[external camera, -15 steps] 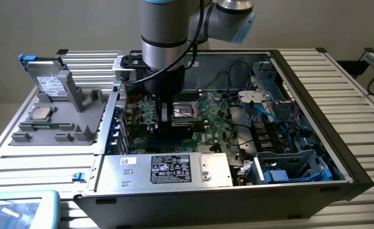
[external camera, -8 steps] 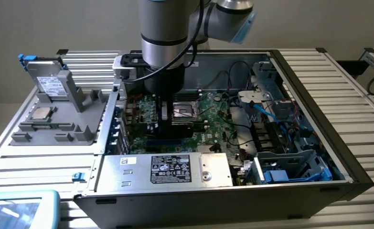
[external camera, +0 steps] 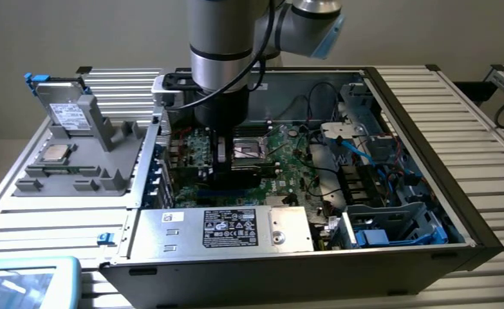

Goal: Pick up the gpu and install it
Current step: 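Insert the gpu into the slot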

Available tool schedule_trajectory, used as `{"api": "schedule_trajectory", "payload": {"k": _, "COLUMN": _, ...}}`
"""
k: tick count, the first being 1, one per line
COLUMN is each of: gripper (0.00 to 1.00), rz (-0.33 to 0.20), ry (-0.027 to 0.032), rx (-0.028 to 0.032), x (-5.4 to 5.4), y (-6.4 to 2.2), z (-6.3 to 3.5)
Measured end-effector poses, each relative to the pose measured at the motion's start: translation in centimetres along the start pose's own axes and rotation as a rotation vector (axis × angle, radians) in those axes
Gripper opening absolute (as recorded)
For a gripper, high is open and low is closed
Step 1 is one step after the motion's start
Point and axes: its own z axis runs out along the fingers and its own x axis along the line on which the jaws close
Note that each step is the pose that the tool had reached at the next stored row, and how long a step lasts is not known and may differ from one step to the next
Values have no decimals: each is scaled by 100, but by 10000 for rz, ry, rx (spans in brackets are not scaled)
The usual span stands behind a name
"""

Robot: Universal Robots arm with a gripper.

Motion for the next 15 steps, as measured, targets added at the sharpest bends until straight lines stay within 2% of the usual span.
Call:
{"api": "schedule_trajectory", "payload": {"k": 3, "gripper": 27, "rz": 49, "ry": 1, "rx": -4, "x": -1, "y": 0, "z": 0}}
{"api": "schedule_trajectory", "payload": {"k": 9, "gripper": 27, "rz": 658, "ry": -31, "rx": -38, "x": -2, "y": 0, "z": 15}}
{"api": "schedule_trajectory", "payload": {"k": 15, "gripper": 27, "rz": 662, "ry": -36, "rx": -38, "x": -1, "y": -1, "z": 22}}
